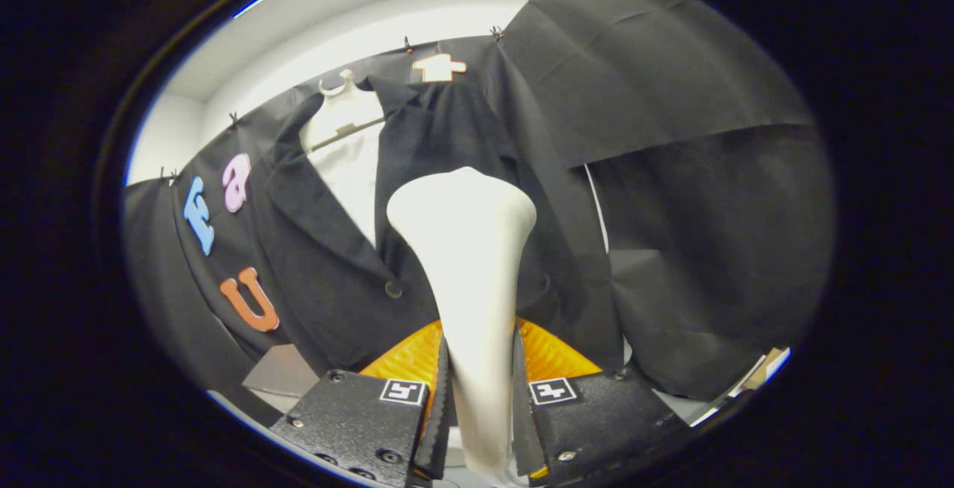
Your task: Iron the clothes twice with a garment steamer, once on the left side and once on the right side.
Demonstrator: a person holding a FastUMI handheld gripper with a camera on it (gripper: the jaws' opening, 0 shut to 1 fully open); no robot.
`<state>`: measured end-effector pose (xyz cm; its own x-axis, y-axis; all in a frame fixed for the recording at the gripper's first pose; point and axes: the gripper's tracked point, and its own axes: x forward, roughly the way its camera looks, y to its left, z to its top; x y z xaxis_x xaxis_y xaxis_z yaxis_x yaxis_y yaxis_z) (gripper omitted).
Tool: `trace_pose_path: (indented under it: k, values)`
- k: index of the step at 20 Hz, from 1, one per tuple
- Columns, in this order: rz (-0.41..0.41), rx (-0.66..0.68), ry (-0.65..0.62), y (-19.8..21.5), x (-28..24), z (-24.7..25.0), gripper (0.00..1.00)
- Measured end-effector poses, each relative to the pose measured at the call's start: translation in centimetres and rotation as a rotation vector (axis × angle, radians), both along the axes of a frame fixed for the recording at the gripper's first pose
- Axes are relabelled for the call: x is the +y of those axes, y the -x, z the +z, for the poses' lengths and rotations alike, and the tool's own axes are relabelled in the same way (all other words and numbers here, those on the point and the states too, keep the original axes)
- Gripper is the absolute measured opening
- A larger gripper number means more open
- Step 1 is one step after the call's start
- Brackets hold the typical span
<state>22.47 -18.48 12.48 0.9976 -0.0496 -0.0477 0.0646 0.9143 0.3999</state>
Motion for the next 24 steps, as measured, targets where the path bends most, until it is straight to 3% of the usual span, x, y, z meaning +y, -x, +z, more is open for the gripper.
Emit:
trace_pose_path:
  k: [8, 13, 19, 24]
  values:
    - [0.008, -0.151, 0.006, -3.8, -3.1, 11.4, 0.37]
    - [0.008, -0.179, 0.028, -6.6, -3.1, 15.7, 0.37]
    - [0.004, -0.118, 0.106, -9.4, -1.1, 16.0, 0.37]
    - [-0.009, -0.103, 0.119, -9.5, -1.0, 15.2, 0.38]
